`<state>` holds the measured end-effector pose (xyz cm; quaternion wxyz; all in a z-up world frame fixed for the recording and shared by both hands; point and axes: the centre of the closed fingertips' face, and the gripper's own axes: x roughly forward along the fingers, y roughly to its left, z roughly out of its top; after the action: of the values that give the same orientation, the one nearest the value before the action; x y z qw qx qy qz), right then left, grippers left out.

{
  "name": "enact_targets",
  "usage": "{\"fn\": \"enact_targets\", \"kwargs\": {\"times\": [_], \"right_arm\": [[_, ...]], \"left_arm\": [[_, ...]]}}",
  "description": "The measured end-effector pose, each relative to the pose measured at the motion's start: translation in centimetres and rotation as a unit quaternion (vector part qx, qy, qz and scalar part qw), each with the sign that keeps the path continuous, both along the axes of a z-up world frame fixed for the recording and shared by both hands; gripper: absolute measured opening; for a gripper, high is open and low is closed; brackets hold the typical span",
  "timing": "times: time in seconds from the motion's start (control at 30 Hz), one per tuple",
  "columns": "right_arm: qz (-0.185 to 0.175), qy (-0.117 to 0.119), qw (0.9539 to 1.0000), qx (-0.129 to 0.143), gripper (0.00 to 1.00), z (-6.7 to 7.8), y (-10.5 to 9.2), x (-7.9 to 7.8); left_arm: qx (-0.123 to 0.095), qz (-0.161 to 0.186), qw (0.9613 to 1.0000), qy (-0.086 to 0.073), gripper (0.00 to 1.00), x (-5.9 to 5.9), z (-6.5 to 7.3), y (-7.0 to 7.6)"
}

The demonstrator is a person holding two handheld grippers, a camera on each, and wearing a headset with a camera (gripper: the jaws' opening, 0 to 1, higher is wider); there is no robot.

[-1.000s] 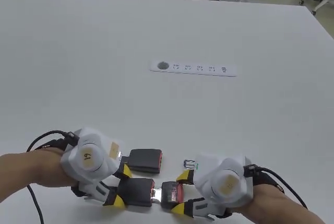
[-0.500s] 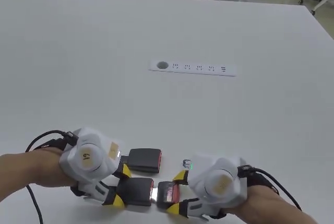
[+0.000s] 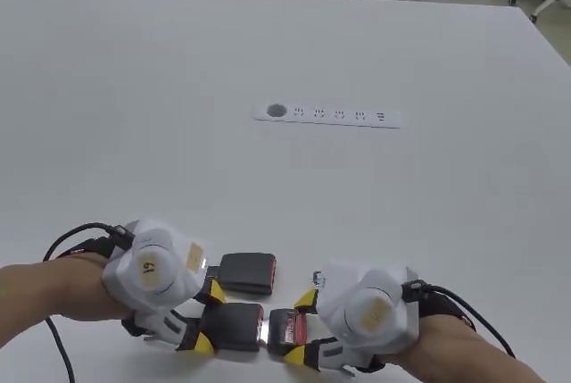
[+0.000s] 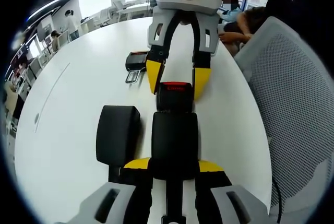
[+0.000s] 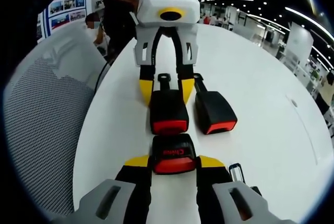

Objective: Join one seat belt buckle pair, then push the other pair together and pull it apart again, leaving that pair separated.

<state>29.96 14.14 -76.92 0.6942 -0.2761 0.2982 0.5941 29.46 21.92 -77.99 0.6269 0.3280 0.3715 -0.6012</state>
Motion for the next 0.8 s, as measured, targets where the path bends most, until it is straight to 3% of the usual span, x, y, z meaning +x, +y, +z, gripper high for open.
{"fn": "enact_targets", "kwargs": {"times": [0.13, 0.27, 0.53, 0.67, 0.8], "right_arm": [[0.001, 0.007, 0.9999, 0.015, 0.28, 0.20, -0.04, -0.23], [0.000, 0.000, 1.0000, 0.004, 0.28, 0.04, 0.50, -0.36], [0.009, 0.003, 0.9996, 0.026, 0.28, 0.23, 0.03, -0.53], [0.011, -0.001, 0.9998, 0.014, 0.28, 0.13, 0.18, -0.57], [0.012, 0.004, 0.9997, 0.019, 0.29, 0.15, -0.02, -0.42]], "left_arm": [[-0.008, 0.003, 1.0000, 0.001, 0.31, -0.07, 0.15, -0.01], [0.013, -0.015, 0.9998, -0.002, 0.31, 0.02, 0.21, -0.02], [0.018, -0.013, 0.9998, 0.000, 0.31, 0.32, -0.10, 0.46], [0.026, -0.009, 0.9996, 0.000, 0.31, 0.22, -0.14, 0.25], [0.024, -0.006, 0.9997, 0.001, 0.32, 0.26, -0.17, 0.40]]}}
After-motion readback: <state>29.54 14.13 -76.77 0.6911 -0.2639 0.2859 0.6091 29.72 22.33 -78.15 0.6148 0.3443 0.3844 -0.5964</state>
